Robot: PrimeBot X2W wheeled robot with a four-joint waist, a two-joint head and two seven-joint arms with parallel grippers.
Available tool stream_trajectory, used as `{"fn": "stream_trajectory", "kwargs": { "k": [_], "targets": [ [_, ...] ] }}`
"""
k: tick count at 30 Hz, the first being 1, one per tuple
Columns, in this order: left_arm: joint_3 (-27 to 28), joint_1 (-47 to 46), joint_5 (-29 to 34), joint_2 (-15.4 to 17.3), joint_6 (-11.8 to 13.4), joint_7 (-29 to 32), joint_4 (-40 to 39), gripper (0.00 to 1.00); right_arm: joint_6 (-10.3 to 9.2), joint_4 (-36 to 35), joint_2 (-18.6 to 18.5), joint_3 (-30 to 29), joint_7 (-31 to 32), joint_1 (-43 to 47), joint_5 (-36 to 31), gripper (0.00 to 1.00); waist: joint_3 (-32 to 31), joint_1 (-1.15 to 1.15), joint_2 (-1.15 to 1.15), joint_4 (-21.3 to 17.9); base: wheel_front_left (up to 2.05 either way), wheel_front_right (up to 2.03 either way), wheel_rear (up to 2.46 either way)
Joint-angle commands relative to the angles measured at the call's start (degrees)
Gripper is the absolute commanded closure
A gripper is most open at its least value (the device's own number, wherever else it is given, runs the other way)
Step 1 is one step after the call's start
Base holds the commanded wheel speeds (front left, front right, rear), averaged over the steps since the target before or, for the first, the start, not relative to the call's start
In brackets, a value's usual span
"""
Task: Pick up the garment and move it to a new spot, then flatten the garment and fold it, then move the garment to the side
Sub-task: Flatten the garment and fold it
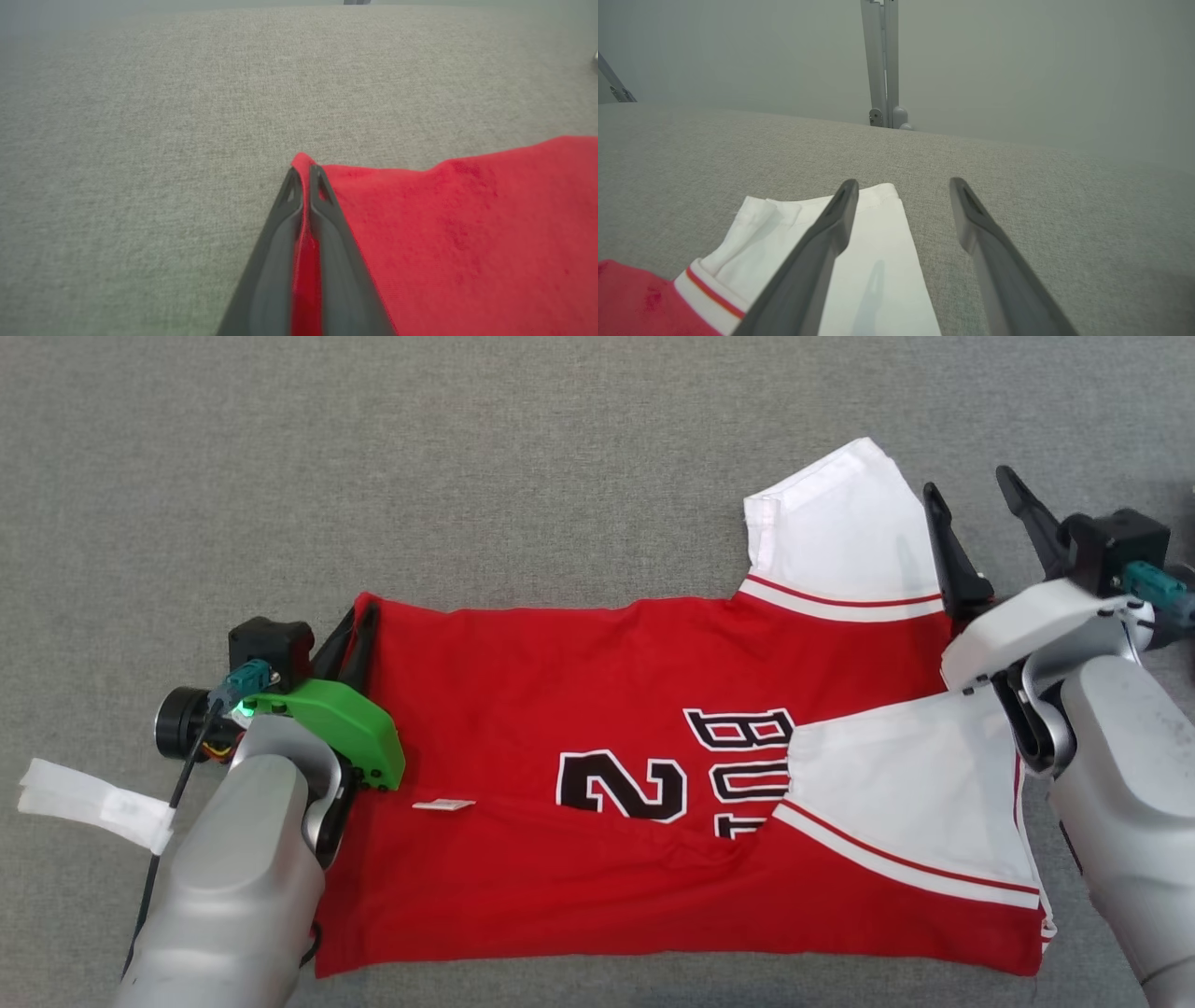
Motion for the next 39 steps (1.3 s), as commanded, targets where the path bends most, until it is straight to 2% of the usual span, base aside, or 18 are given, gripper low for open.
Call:
{"fn": "stream_trajectory", "kwargs": {
  "k": [1, 6, 15, 16, 18, 19, 26, 33, 39],
  "targets": [
    [0.05, -1.17, -0.38, 0.34, 0.04, 0.03, -0.50, 1.00, -0.05, 0.64, -0.33, 0.70, 0.57, -1.53, 0.50, 0.00, 0.79, 0.00, 0.00, 0.89, 0.00, 0.00, 0.00],
    [-1.19, -2.26, 0.08, -0.96, 0.04, 0.02, -2.69, 1.00, -0.06, 7.40, -2.23, 4.54, 6.44, -9.74, 2.20, 0.00, 2.54, 0.00, 0.00, 3.36, 0.00, 0.00, 0.00],
    [-3.32, -3.23, -0.50, -2.79, 0.03, 0.02, -3.90, 1.00, -0.06, 18.03, -3.58, 11.75, 16.86, -17.63, 6.34, 0.00, 4.24, 0.00, 0.00, 6.17, 0.00, 0.00, 0.00],
    [-3.50, -3.28, -0.58, -2.90, 0.03, 0.02, -3.96, 1.00, -0.06, 18.84, -3.66, 12.34, 17.36, -18.06, 6.74, 0.05, 4.28, 0.00, 0.00, 6.29, 0.00, 0.00, 0.00],
    [-3.76, -3.32, -0.80, -2.90, 0.03, 0.02, -4.01, 1.00, -0.05, 20.27, -3.62, 13.26, 17.73, -18.46, 7.59, 0.86, 4.28, 0.00, 0.00, 6.37, 0.00, 0.00, 0.00],
    [-3.89, -3.39, -0.92, -2.88, 0.03, 0.02, -4.08, 1.00, -0.05, 20.72, -3.68, 13.69, 17.36, -18.75, 7.85, 1.00, 4.27, 0.00, 0.00, 6.33, 0.00, 0.00, 0.00],
    [-2.81, -3.58, -0.28, -1.68, 0.03, 0.02, -5.84, 1.00, -0.08, 24.01, -4.88, 13.95, 10.68, -21.60, 7.80, 1.00, 3.21, 0.00, 0.00, 5.58, 0.00, 0.00, 0.00],
    [0.88, 0.50, 1.67, -0.39, 0.07, 0.02, -9.88, 1.00, -0.08, 27.71, -3.12, 11.80, 0.83, -20.36, 7.69, 1.00, -1.05, 0.00, 0.00, 3.44, 0.00, 0.00, 0.00],
    [4.05, 6.36, 3.55, 0.17, 0.07, 0.03, -13.35, 1.00, -0.08, 26.19, -1.89, 9.90, -1.32, -16.56, 8.32, 1.00, -5.44, 0.00, 0.00, 1.47, 0.00, 0.00, 0.00]
  ]
}}
